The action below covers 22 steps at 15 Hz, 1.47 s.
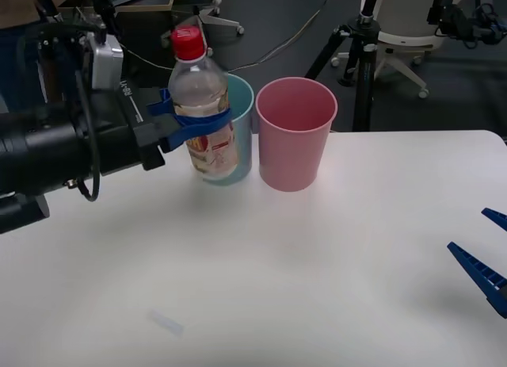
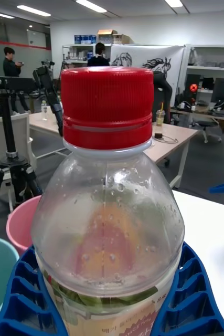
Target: Grasp the object on the table and drop it into the matching bin: aluminum can to the light blue bin, PET bottle to the pink bin.
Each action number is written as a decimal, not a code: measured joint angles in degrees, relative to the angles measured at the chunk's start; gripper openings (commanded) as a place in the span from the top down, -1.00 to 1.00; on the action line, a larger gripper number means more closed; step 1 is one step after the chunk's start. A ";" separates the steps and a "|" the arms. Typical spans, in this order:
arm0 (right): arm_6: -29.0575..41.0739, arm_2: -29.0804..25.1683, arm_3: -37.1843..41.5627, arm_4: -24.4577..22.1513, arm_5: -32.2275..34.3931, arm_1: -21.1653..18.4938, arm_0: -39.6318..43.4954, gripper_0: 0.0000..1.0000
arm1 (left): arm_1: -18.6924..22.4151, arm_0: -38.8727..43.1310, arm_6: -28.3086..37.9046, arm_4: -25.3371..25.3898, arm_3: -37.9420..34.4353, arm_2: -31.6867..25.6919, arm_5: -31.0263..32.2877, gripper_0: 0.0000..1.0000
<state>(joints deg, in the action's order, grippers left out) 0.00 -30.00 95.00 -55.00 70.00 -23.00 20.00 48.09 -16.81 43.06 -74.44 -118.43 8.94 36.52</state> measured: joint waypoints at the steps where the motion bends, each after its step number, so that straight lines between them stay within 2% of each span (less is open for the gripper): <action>1: 0.00 0.00 0.00 0.00 0.00 0.00 0.00 -1.00 | -0.34 -2.87 0.08 0.01 2.05 1.51 -0.03 1.00; 5: 0.00 0.00 0.00 0.00 0.00 0.00 0.00 -1.00 | -3.70 -13.22 0.23 -0.88 11.49 6.51 0.03 0.99; 9: 0.00 0.00 0.00 0.00 0.00 0.00 0.00 -1.00 | -9.91 -20.68 0.26 -5.63 20.16 8.69 0.04 0.99; 15: 0.00 0.00 0.00 0.00 0.00 0.00 0.00 -1.00 | -20.01 -29.35 0.41 -15.00 32.68 8.91 0.04 0.96; 22: 0.00 0.00 0.00 0.00 0.00 0.00 0.00 -1.00 | -27.28 -34.99 0.68 -21.40 41.72 8.91 0.03 0.96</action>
<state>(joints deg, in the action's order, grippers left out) 0.00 -30.00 95.00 -55.00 70.00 -23.00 20.00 20.81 -51.79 43.74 -95.83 -76.70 17.85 36.54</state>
